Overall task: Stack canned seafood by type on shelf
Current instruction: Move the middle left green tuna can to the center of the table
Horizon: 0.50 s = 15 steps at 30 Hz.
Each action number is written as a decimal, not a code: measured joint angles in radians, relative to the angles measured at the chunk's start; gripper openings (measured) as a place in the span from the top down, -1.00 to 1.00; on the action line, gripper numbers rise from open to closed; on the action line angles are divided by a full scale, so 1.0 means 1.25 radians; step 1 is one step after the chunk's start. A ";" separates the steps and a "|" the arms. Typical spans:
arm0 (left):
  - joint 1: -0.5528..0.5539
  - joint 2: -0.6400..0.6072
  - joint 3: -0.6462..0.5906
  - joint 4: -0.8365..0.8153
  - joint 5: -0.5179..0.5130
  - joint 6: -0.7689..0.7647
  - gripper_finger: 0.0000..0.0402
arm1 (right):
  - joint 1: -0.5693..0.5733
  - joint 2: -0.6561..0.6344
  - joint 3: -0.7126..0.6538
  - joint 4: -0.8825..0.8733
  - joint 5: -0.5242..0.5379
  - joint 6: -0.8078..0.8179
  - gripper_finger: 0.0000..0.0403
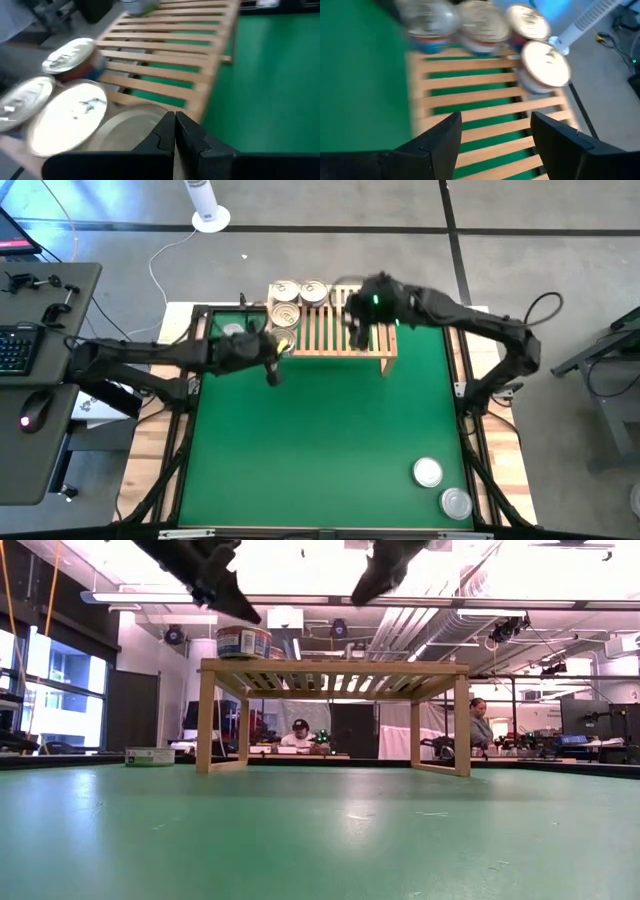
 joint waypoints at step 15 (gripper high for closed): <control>-0.340 -0.024 -0.199 0.230 -0.128 -0.130 1.00 | 0.495 -0.165 -0.367 -0.028 0.194 0.555 -0.15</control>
